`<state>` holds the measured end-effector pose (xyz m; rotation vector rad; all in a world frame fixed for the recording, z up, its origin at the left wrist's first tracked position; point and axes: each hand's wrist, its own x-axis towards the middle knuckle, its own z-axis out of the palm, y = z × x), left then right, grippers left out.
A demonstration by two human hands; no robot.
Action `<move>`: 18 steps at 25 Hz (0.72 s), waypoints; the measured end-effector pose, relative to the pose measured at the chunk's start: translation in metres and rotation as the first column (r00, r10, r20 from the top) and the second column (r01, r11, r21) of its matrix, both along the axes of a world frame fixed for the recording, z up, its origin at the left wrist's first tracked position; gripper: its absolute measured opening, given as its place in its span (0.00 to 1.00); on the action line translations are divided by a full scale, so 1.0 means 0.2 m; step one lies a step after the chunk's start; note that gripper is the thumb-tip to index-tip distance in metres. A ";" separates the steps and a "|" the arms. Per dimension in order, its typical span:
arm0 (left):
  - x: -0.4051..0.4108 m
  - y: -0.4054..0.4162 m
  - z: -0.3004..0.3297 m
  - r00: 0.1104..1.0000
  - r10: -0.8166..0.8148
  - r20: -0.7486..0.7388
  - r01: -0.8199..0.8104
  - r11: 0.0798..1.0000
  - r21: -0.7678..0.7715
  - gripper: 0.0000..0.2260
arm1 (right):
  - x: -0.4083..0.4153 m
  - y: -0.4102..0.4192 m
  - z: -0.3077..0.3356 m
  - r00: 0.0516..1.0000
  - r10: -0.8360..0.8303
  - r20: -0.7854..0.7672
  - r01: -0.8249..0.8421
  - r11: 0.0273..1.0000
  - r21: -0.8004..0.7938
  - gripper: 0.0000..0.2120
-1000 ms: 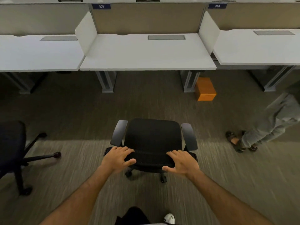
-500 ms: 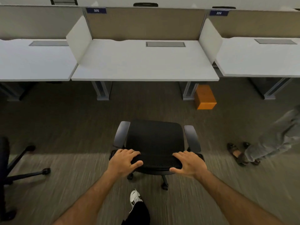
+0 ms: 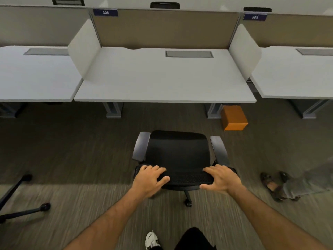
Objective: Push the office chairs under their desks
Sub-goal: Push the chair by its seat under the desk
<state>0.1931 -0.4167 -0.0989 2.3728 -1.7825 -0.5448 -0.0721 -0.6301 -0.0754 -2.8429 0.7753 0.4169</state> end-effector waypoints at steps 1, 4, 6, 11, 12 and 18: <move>0.04 -0.06 0.00 1.000 0.007 0.002 -0.007 1.000 -0.004 0.33 | 0.04 -0.06 0.00 1.000 0.002 0.002 -0.002 1.000 0.009 0.39; 0.13 -0.20 0.00 0.999 0.039 0.013 -0.039 0.999 -0.016 0.33 | 0.15 -0.22 0.00 0.999 0.031 0.005 -0.031 1.000 -0.001 0.39; 0.19 -0.30 -0.01 0.998 0.053 0.035 -0.052 0.998 -0.022 0.33 | 0.22 -0.33 -0.01 0.999 0.051 0.011 -0.051 0.999 -0.008 0.40; 0.35 -0.56 -0.01 0.991 0.123 0.044 -0.121 0.992 -0.035 0.32 | 0.41 -0.62 -0.01 0.998 0.058 0.029 -0.059 0.998 0.018 0.44; 0.39 -0.61 -0.02 0.990 0.130 0.052 -0.128 0.991 -0.031 0.31 | 0.45 -0.68 -0.01 0.997 0.066 0.030 -0.067 0.998 0.016 0.43; 0.57 -0.85 -0.01 0.985 0.164 0.056 -0.162 0.986 -0.043 0.32 | 0.68 -0.97 -0.03 0.994 0.095 0.046 -0.096 0.995 0.034 0.41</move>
